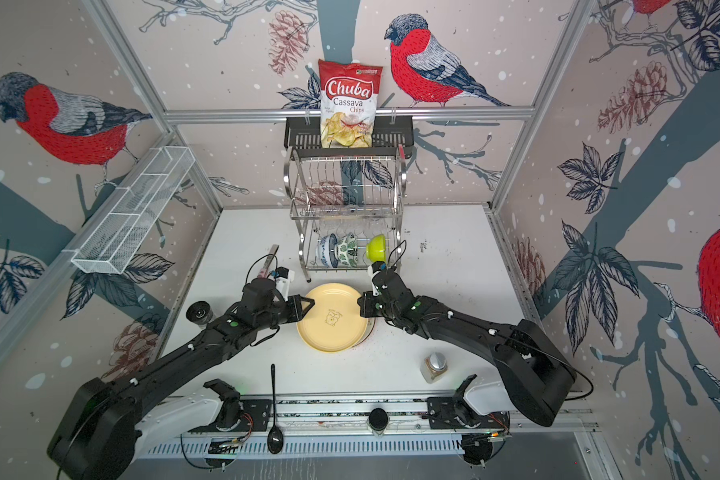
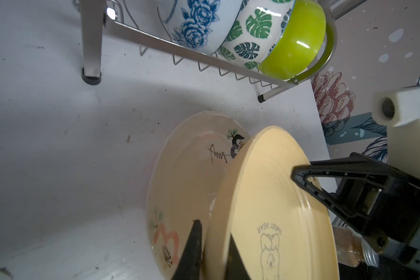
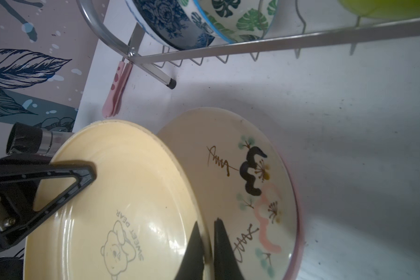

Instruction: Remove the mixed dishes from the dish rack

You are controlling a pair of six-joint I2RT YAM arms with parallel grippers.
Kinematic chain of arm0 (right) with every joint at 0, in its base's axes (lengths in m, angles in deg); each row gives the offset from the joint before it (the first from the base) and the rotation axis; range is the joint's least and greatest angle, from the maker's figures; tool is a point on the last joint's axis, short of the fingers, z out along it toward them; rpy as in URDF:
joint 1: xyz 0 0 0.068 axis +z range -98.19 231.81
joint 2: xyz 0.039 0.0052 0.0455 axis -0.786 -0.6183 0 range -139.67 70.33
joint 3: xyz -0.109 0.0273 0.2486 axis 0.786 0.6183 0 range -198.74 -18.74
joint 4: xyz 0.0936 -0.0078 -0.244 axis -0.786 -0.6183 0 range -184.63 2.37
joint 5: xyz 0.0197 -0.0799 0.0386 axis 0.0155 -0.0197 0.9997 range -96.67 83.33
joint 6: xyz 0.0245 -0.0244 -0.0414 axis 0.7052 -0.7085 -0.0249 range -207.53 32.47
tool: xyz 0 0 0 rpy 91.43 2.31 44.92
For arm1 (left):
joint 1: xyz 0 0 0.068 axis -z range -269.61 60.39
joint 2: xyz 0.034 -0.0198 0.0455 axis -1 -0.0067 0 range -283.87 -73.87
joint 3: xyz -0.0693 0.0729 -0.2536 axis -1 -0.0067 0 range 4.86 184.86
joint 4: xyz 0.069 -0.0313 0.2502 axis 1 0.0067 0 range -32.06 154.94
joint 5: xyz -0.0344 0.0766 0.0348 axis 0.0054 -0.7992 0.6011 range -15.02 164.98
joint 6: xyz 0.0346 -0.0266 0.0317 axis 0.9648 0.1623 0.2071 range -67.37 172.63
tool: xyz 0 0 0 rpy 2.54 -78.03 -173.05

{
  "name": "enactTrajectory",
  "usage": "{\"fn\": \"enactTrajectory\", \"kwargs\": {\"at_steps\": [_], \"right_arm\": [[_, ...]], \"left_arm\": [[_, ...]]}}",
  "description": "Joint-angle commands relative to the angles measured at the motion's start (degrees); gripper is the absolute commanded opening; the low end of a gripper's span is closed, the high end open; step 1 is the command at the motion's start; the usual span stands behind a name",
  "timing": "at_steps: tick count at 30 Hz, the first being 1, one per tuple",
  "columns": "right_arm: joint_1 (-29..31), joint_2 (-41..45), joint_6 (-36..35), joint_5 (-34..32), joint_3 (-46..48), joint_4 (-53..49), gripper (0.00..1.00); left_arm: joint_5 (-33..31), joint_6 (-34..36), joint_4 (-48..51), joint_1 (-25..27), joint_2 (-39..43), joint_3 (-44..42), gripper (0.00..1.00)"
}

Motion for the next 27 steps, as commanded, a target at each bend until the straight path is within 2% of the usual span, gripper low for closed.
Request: {"fn": "enactTrajectory", "kwargs": {"at_steps": [1, 5, 8, 19, 23, 27], "right_arm": [[-0.7, 0.3, 2.6, -5.9, 1.4, 4.6, 0.0], [-0.9, -0.1, 1.6, -7.5, 3.5, 8.0, 0.0], [-1.3, -1.7, 0.6, -7.5, 4.0, 10.5, 0.0], [-1.7, -8.1, -0.7, -9.6, 1.7, 10.7, 0.0], [-1.7, -8.3, -1.2, -10.8, 1.9, 11.0, 0.0], [-1.3, -8.6, -1.6, -11.2, 2.2, 11.3, 0.01]], "left_arm": [[-0.6, 0.5, -9.1, 1.2, -1.6, 0.0, 0.13], [-3.3, 1.3, -10.7, 1.6, -2.2, -1.1, 0.27], [-4.3, 1.4, -11.4, 1.6, -2.6, -2.2, 0.33], [-8.0, 1.2, -10.0, 1.7, -3.2, -3.7, 0.38], [-9.6, 1.0, -8.8, 1.7, -3.3, -3.6, 0.48], [-11.1, 1.1, -7.6, 1.7, -2.9, -3.5, 0.52]]}}
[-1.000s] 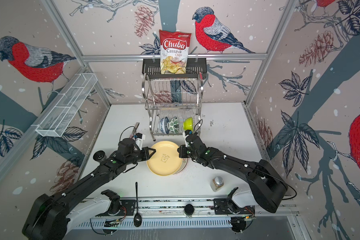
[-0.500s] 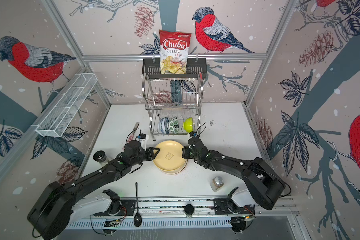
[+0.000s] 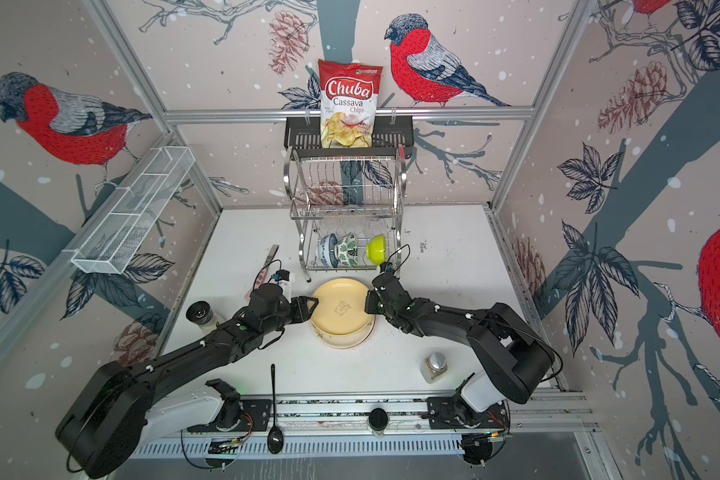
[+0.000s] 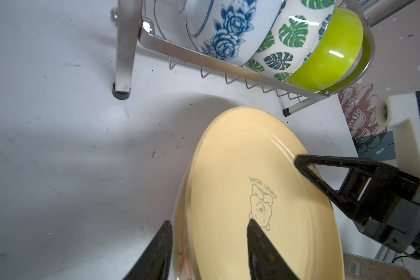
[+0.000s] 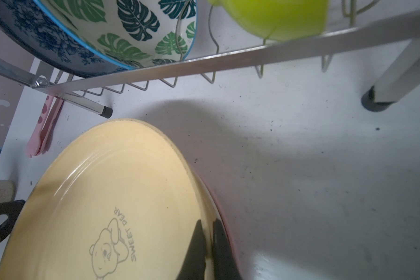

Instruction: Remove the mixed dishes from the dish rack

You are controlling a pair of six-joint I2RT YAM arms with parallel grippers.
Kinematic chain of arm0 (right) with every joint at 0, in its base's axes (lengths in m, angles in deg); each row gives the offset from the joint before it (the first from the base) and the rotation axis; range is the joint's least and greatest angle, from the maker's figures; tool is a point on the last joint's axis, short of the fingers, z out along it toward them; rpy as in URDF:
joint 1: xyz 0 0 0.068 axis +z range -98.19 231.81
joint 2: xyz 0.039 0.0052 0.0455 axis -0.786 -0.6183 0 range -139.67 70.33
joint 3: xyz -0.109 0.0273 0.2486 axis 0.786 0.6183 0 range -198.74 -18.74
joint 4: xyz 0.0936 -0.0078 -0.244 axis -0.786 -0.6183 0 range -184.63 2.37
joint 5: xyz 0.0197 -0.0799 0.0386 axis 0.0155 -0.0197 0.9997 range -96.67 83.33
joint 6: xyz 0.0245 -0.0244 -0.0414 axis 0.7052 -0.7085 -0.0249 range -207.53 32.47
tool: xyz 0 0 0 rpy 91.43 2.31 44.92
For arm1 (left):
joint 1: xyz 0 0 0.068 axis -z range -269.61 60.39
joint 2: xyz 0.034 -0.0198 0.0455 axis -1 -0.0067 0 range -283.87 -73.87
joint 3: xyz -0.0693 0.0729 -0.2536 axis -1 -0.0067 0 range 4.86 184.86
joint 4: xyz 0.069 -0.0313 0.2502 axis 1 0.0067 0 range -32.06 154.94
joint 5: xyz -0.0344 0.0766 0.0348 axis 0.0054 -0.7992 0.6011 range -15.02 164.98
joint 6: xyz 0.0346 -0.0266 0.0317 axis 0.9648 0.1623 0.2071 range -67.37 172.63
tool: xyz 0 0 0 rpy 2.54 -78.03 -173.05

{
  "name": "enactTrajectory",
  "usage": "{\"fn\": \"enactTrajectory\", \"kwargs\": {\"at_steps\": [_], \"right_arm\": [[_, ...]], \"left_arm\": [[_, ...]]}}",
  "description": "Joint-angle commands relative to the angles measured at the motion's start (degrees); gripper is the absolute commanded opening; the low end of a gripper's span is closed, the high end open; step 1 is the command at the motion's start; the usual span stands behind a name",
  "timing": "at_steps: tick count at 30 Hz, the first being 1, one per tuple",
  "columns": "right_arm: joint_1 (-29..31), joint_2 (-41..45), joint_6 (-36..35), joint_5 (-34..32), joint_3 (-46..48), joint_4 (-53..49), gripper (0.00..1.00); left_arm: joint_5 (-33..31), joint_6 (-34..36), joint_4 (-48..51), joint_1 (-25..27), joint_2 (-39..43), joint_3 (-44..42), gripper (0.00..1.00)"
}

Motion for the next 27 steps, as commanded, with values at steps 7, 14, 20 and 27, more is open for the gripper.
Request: {"fn": "enactTrajectory", "kwargs": {"at_steps": [7, 14, 20, 27], "right_arm": [[1.4, 0.9, -0.6, -3.0, 1.5, 2.7, 0.1], [3.2, 1.3, -0.1, -4.2, 2.7, 2.9, 0.13], [4.4, 2.3, -0.1, -5.1, 3.4, 2.1, 0.21], [4.3, 7.4, -2.7, -4.3, 3.9, -0.4, 0.33]], "left_arm": [[-2.8, 0.7, 1.5, 0.1, 0.4, 1.2, 0.6], [-4.7, 0.9, 3.7, 0.1, 1.1, 2.6, 0.64], [-6.1, 0.2, 4.5, 0.1, 3.3, 2.1, 0.66], [-9.7, -0.1, 6.6, 0.0, 4.4, 3.3, 0.69]]}}
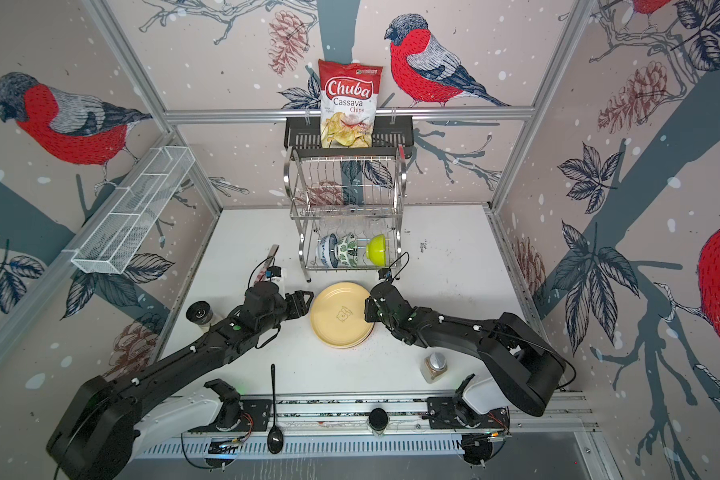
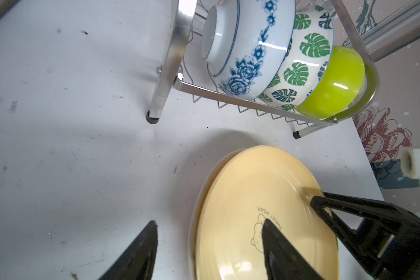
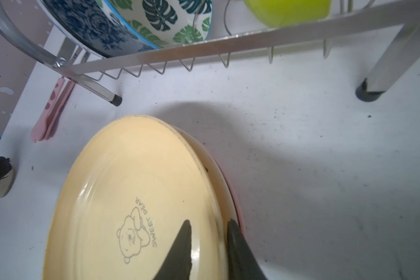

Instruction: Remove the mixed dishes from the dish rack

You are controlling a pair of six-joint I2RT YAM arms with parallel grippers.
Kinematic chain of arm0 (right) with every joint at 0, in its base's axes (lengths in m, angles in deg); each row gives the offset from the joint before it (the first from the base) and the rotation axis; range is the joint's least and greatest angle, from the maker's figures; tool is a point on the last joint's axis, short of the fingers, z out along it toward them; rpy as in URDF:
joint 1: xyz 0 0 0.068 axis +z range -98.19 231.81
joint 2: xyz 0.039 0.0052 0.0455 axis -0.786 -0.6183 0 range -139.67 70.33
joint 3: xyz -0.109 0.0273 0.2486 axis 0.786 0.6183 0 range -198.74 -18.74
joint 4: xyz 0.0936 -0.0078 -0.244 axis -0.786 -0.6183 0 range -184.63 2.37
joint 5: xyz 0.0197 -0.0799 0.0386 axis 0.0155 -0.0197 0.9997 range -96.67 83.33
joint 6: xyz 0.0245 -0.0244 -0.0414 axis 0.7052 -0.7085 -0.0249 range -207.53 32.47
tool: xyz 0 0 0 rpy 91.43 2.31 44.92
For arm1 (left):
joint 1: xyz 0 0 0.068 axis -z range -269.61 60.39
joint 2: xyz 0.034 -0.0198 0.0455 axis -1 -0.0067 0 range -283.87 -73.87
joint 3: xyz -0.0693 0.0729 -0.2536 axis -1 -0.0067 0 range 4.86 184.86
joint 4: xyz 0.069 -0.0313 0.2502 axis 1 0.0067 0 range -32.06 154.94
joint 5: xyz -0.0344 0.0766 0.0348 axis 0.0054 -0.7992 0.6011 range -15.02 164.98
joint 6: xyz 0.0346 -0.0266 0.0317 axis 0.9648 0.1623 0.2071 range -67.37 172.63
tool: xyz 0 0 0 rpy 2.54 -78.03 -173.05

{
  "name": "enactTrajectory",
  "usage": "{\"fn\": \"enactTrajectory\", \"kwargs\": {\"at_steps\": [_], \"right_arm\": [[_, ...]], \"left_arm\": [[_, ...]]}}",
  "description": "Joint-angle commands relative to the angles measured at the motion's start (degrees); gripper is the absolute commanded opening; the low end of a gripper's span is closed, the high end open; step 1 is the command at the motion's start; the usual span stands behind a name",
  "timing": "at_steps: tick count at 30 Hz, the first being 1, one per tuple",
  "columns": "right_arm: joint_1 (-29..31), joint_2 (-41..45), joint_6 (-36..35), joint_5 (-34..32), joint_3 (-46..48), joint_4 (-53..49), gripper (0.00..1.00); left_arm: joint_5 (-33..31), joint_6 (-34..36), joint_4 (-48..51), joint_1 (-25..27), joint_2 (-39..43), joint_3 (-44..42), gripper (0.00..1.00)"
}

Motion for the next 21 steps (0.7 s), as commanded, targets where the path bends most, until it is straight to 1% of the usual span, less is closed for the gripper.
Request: {"fn": "enactTrajectory", "kwargs": {"at_steps": [1, 5, 7, 10, 13, 17, 21], "right_arm": [[-0.2, 2.3, -2.4, 0.8, -0.3, -1.3, 0.36], [-1.2, 4.7, -4.5, 2.7, -1.5, -3.5, 0.52], [-1.8, 5.7, -5.1, 3.0, -1.9, -3.9, 0.55], [-3.3, 7.4, -6.1, 2.6, -2.5, -4.4, 0.55], [-5.9, 9.1, -7.3, 3.6, -2.7, -3.8, 0.55], [-9.5, 11.2, -9.4, 6.5, -3.3, -2.4, 0.54], [-13.2, 11.7, -12.1, 12.1, -3.3, 1.8, 0.53]], "left_arm": [[-2.9, 0.0, 1.2, -0.1, -0.6, 1.6, 0.69], [-3.9, -0.1, 2.2, -1.1, -2.9, 5.3, 0.74], [-3.9, -0.1, 2.3, -1.9, -4.1, 7.4, 0.76], [-5.0, -0.5, 2.6, -3.3, -5.9, 10.2, 0.77], [-6.2, -0.9, 2.3, -4.3, -8.4, 12.4, 0.77], [-5.8, -1.4, 1.3, -5.4, -12.1, 14.1, 0.76], [-6.2, -1.4, -0.3, -6.2, -15.3, 15.9, 0.74]]}}
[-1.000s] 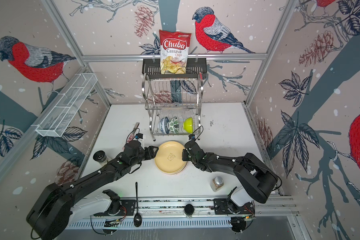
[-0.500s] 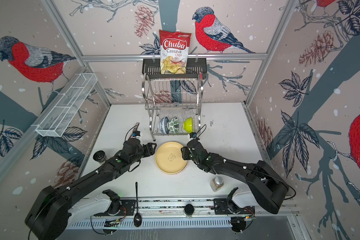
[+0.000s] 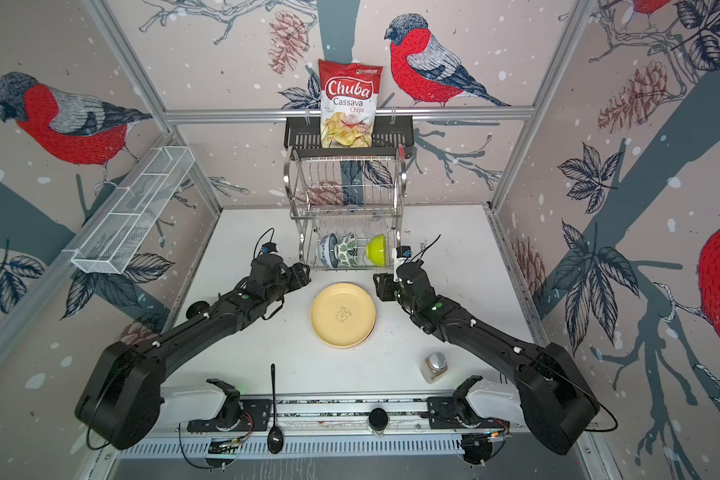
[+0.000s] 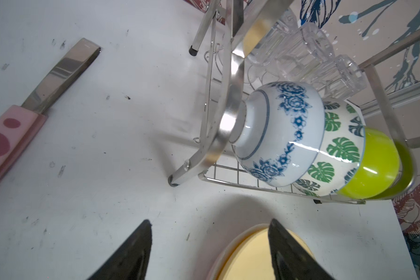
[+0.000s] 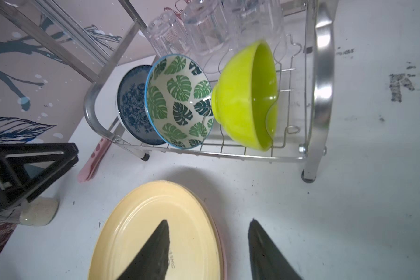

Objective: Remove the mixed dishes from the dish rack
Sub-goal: 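Open both grippers and raise them toward the bowls in the rack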

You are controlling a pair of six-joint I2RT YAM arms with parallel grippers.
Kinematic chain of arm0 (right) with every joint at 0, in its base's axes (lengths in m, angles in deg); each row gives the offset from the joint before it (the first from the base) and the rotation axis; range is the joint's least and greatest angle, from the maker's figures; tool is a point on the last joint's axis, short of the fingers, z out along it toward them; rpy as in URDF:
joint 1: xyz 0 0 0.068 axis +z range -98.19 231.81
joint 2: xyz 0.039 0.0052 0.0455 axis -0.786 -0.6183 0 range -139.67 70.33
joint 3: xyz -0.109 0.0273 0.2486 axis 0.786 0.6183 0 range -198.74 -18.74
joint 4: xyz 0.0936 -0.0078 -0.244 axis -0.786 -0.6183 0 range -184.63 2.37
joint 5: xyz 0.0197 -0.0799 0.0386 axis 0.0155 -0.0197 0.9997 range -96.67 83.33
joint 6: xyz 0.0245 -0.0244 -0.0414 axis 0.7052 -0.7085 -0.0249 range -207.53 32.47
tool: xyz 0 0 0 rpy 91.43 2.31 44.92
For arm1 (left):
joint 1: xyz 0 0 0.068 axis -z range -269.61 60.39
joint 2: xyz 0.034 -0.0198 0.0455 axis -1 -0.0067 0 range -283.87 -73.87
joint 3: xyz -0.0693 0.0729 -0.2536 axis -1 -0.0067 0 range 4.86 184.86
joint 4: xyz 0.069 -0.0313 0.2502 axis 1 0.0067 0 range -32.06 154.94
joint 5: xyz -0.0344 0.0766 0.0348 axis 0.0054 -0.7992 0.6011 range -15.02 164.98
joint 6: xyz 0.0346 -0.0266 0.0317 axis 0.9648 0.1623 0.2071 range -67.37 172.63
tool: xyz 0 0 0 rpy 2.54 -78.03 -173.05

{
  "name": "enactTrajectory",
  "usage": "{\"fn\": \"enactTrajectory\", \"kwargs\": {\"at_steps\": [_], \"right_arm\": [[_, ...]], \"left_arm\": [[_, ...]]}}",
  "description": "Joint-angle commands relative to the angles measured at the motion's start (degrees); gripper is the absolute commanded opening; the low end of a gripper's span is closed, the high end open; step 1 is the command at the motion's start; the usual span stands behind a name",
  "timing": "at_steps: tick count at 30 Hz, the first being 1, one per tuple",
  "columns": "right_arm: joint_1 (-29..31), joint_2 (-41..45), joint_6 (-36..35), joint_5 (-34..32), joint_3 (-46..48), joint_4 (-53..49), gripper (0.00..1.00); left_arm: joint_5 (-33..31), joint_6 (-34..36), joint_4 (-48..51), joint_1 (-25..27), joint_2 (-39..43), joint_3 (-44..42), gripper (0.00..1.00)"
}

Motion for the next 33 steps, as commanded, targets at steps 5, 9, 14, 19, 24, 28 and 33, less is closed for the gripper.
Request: {"fn": "enactTrajectory", "kwargs": {"at_steps": [5, 9, 14, 19, 24, 28, 33], "right_arm": [[-6.0, -1.0, -4.9, 11.6, -1.9, 7.1, 0.43], [-8.8, -1.8, -5.7, 14.4, -3.6, 8.8, 0.41], [-10.5, -6.6, -7.5, 19.5, -6.5, 9.7, 0.36], [-11.0, -10.5, -9.7, 20.3, -10.4, 7.7, 0.34], [-11.6, -13.5, -10.2, 21.3, -12.3, 7.7, 0.34], [-11.8, -15.7, -10.5, 22.2, -13.2, 7.8, 0.35], [-12.4, -17.8, -10.9, 21.9, -14.6, 7.2, 0.36]], "left_arm": [[-1.9, -0.6, -3.2, -1.6, -5.7, 4.5, 0.69], [-2.9, 0.3, -3.3, -1.8, -9.1, 7.8, 0.58], [-3.9, 0.6, -1.5, -2.4, -12.6, 12.0, 0.5], [-4.5, 1.7, -0.7, -2.4, -15.0, 15.2, 0.48], [-4.4, 2.3, 0.2, -2.4, -16.9, 16.5, 0.38], [-4.1, 2.6, 2.2, -2.4, -17.9, 18.5, 0.34], [-4.0, 3.1, 3.8, -2.4, -18.6, 19.5, 0.24]]}}
